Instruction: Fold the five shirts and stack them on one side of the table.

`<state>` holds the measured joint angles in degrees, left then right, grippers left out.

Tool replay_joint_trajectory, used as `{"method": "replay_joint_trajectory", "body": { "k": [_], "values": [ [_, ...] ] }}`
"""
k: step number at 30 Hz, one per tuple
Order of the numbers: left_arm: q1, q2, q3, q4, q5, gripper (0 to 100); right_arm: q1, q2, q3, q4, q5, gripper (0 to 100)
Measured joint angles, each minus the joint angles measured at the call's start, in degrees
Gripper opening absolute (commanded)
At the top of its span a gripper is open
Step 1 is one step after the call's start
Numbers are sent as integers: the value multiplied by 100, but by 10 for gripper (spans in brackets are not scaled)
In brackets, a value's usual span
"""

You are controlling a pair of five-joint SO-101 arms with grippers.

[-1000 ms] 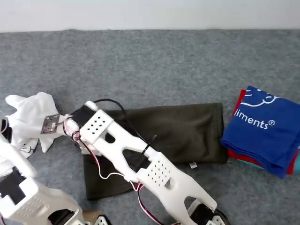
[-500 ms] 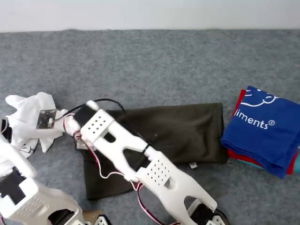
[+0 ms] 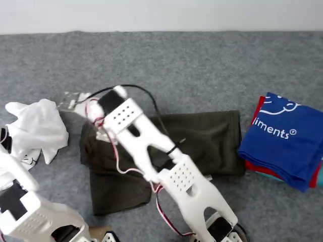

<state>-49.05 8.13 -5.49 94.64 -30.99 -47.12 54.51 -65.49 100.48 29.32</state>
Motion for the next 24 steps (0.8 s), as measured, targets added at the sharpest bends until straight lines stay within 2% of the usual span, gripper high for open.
{"method": "replay_joint_trajectory", "body": {
  "k": [8, 17, 24],
  "values": [
    [0, 0, 0, -18, 0, 14, 105, -492, 1864, 0, -9, 10],
    [0, 0, 0, -18, 0, 14, 1125, -492, 2224, -62, 185, 10],
    [0, 18, 0, -105, 9, 14, 730, -607, 2224, -62, 185, 10]
  ]
}}
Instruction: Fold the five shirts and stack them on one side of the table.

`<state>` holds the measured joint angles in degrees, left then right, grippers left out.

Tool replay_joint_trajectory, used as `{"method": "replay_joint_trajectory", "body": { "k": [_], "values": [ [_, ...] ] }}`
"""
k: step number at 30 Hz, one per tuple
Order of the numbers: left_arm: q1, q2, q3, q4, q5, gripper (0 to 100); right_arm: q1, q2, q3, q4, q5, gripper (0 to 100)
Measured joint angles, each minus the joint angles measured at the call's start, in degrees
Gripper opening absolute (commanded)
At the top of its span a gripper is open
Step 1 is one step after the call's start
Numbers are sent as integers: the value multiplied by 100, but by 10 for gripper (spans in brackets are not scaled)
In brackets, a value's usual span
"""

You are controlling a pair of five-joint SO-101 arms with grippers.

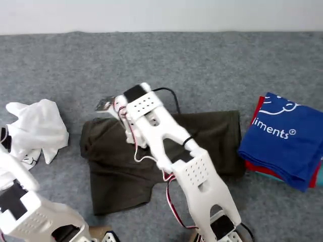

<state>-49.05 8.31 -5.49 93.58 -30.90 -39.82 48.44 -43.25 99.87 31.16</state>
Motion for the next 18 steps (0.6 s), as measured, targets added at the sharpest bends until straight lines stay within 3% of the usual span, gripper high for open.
{"method": "replay_joint_trajectory", "body": {
  "k": [8, 18],
  "values": [
    [0, 0, 0, -9, 0, 14, -712, -519, 0, 62, -299, 10],
    [0, 0, 0, -9, 0, 14, -598, 396, 0, 62, -316, 10]
  ]
}}
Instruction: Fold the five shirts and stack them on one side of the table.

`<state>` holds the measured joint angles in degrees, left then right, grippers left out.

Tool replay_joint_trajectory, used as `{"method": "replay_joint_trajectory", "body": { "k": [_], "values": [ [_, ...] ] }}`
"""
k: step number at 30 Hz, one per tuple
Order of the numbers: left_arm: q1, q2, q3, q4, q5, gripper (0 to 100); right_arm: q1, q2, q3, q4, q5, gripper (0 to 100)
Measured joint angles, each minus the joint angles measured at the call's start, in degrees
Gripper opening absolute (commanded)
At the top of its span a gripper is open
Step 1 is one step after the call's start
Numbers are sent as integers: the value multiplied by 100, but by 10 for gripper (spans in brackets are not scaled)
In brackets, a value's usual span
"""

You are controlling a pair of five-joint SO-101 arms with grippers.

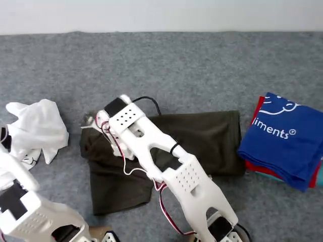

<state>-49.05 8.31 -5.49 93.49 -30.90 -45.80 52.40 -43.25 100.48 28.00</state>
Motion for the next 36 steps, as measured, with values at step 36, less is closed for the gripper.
{"method": "replay_joint_trajectory", "body": {
  "k": [36],
  "values": [
    [-993, 0, -774, 237, -35, 14, -2444, -3640, 4642, -1248, -642, 186]
  ]
}}
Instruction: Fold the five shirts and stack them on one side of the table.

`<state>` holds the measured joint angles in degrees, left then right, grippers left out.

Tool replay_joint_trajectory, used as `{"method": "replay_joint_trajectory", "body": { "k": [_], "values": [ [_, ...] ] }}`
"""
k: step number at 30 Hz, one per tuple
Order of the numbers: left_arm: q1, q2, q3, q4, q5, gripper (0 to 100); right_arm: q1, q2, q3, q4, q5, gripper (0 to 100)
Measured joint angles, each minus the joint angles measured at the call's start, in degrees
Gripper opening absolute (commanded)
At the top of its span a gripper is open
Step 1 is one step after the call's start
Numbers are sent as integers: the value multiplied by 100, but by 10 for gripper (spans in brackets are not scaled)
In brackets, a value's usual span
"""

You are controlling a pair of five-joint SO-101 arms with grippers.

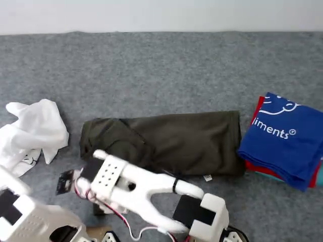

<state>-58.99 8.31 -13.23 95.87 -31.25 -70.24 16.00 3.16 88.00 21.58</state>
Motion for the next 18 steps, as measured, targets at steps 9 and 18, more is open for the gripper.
{"method": "replay_joint_trajectory", "body": {
  "k": [9, 18],
  "values": [
    [-281, 0, -343, 141, 0, 14, -97, 211, 325, -1310, 0, 186],
    [-281, 0, -343, 246, 0, 14, -167, 1020, -62, -1310, -9, 184]
  ]
}}
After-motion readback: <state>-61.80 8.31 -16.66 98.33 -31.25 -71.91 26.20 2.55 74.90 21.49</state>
